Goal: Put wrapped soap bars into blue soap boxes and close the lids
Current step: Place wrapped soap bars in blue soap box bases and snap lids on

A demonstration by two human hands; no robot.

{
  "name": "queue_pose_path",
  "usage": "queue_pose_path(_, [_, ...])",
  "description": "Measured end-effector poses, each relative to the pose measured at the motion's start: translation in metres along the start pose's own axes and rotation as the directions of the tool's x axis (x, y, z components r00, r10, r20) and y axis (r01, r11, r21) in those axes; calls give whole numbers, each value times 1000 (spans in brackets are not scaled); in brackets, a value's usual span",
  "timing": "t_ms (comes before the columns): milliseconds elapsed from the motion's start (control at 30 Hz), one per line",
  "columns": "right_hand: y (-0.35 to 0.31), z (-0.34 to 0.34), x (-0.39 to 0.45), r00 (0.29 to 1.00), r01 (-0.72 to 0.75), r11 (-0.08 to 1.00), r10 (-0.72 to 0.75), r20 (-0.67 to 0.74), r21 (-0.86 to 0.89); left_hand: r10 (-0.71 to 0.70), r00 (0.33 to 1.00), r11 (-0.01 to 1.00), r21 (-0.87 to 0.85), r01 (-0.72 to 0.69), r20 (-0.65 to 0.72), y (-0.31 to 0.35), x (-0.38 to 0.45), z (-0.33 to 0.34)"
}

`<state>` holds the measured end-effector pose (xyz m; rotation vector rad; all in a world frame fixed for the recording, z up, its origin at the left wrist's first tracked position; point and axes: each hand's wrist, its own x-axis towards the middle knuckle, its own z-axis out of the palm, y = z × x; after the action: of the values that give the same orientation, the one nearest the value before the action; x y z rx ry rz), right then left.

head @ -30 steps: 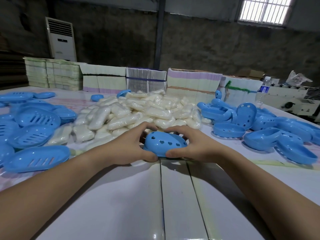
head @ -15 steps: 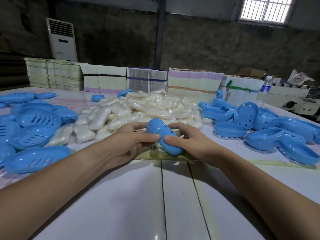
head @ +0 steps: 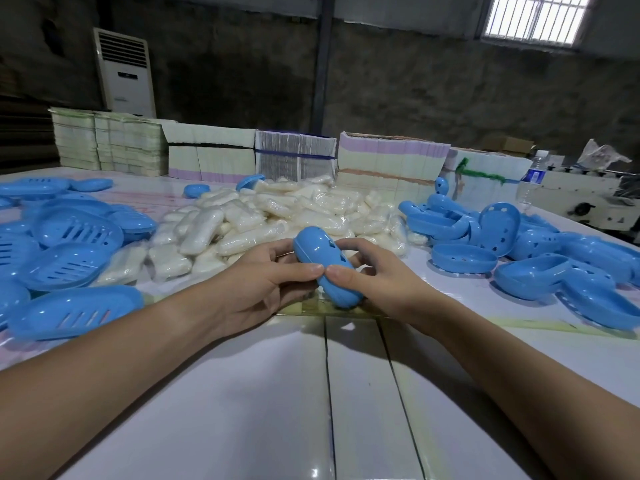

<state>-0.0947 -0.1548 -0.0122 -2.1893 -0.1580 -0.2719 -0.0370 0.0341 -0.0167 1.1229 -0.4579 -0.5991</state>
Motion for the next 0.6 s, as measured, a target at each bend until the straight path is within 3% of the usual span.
queue_pose_path(167, [-1,0,-1,999,44,995,-46,23,94,30,999,999,32,-31,27,2,-1,0])
queue_pose_path(400, [0,5,0,999,45,999,-45,-2,22,61,998,998,21,-61,25,0,0,-2])
queue_pose_path(600, [5,4,2,998,56,998,-56,42,-5,70,990,996,51,-77,121,-1,1,-6])
